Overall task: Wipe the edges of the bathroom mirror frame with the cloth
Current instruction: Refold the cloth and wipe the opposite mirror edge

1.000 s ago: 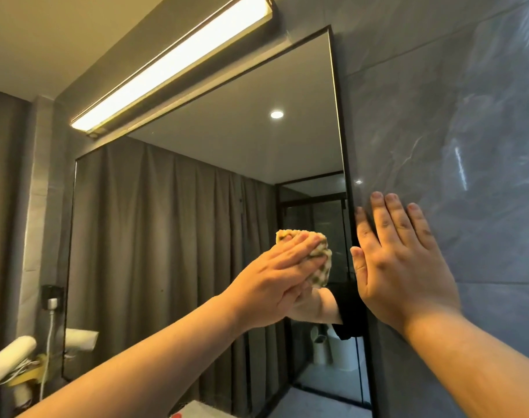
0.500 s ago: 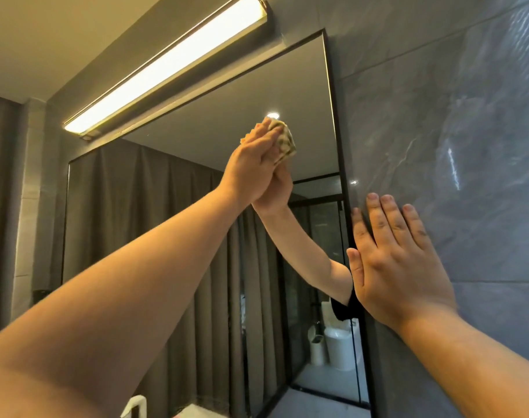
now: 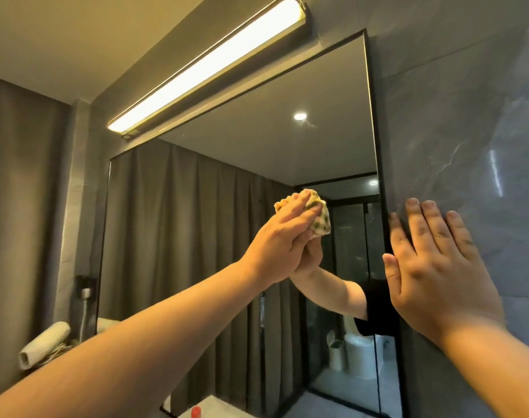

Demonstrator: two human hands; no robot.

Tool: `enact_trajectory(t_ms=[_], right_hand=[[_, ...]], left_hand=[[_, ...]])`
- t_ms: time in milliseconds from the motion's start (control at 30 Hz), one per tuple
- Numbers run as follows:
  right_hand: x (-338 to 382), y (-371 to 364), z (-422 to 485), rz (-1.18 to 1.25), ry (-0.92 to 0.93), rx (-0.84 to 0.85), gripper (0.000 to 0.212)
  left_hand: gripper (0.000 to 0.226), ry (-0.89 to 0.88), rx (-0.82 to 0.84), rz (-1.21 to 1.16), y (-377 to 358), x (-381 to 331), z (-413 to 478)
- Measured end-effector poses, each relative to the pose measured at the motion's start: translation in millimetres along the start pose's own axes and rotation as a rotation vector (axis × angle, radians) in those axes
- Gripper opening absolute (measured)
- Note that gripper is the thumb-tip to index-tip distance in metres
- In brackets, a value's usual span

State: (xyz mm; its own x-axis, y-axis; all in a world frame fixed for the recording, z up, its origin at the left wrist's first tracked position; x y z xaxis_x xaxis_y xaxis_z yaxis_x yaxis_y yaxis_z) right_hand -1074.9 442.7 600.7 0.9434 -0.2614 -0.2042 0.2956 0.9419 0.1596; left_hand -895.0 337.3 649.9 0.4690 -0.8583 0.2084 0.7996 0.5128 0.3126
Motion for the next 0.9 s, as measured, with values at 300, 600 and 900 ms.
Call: enact_trajectory(t_ms=[300, 600, 900], right_hand=[[2, 1, 0, 0.028, -0.006, -0.050, 0.061], [0, -4, -1, 0.005, -0.012, -0.015, 0.062], [-1, -5, -1, 0.010, -0.008, -0.020, 0.062]], left_hand=[[0.041, -0.118, 0.121, -0.026, -23, -6, -51], [0.045, -0.015, -0.021, -0.132, -16, 1, 1], [0.042, 0.322, -0.191, -0.173, 49, 53, 155]])
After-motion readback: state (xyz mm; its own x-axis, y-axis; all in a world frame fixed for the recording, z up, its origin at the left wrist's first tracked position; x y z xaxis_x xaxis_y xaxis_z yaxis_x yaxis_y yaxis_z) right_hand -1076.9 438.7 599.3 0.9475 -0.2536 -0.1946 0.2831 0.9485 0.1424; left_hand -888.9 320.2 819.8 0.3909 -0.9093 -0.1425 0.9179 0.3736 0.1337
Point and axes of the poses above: each hand's wrist, its own z-axis towards the middle knuckle, its own y-axis out of the back of the hand, x = y × z, the point moved 5 cm from there along z, towards the middle knuckle
